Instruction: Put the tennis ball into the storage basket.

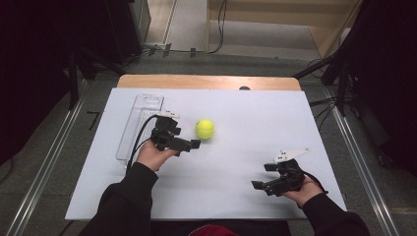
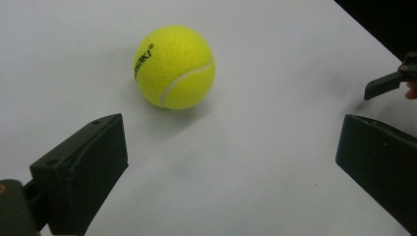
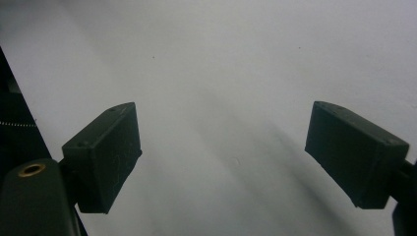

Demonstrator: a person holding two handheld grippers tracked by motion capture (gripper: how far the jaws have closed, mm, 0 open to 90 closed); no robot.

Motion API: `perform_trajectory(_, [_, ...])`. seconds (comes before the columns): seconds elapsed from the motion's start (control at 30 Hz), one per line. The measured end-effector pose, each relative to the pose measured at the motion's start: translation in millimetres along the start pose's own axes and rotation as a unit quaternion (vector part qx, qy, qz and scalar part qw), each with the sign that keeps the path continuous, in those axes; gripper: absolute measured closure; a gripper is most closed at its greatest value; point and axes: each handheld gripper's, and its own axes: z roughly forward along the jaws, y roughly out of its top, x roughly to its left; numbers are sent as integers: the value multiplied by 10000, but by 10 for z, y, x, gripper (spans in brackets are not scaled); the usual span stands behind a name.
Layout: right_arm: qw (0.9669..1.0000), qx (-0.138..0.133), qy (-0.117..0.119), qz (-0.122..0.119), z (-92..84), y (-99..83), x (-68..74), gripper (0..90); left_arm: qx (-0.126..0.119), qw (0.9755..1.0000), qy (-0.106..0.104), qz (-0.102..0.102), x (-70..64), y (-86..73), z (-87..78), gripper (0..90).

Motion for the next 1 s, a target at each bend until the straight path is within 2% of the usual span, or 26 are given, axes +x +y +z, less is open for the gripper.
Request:
perform_trajectory(0.17, [10000,13,-14,37,-3,-1,0,116,33,10000,-9,16,28,63,25,0])
perform_trajectory(0.27, [10000,4,-3,26,-7,-3,-1,116,160,9998,-50,72,35,97,46,0])
perform_trajectory(0.4, [10000,14,2,36,-3,0,-3,116,204,9997,-18,125,28,139,81,0])
perform_trajectory(0.73, [10000,-8,20,7,-5,1,-4,116,83,10000,4,49,108,266,104,0])
perform_trajectory(1.0, [10000,-5,15,-6,-6,0,1,116,82,9999,19,145,130,349,136,0])
